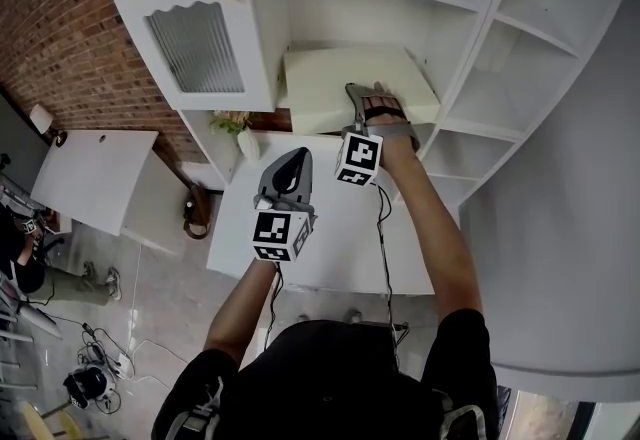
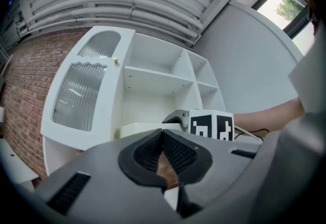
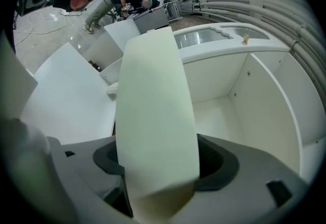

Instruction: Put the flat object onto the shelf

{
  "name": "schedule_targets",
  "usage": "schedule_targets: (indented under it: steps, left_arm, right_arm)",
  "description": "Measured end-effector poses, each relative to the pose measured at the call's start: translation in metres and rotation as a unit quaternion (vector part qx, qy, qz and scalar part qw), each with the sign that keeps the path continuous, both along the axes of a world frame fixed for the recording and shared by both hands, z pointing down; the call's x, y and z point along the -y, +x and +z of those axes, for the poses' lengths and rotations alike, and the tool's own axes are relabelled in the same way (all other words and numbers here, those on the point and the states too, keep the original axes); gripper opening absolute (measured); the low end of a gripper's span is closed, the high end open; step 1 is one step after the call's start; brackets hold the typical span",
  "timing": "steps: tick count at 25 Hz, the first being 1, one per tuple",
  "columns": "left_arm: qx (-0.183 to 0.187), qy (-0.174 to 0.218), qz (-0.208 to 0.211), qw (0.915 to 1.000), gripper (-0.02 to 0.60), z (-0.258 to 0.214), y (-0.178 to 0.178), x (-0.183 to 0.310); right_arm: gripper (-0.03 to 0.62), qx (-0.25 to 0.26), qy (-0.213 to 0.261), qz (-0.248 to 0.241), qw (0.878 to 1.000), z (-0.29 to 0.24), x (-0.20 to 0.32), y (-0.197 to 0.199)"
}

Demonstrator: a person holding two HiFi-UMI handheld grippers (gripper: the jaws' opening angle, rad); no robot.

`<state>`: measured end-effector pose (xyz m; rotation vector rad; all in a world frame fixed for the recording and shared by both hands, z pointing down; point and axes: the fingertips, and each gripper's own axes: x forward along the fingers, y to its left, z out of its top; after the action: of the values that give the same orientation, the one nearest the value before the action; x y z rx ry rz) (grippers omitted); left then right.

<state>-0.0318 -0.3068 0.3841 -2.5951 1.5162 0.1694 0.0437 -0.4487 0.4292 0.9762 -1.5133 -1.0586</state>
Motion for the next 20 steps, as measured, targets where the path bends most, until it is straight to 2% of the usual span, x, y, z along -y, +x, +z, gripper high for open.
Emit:
schedule_targets:
  steps: [7, 13, 20]
  left_arm:
    - [0.007, -0.031, 0.032, 0.9990, 0.009, 0.004, 0.030, 0.032]
    - [-0.011, -0.054, 0.027, 0.9981, 0.009, 0.006, 0.037, 0.057]
    - [0.000, -0.056, 0.017, 0.9983, 0.009, 0.013, 0.048, 0.067]
  right_arm:
    - [0.344, -0.002, 0.003, -0.002, 1.000, 0.002, -0.002, 0.000]
    - [0.344, -0.002, 0.008, -0.005, 1.000, 0.001, -0.004, 0.001]
    - [0.344, 0.003, 0.020, 0.003, 1.000, 0.005, -0.001, 0.012]
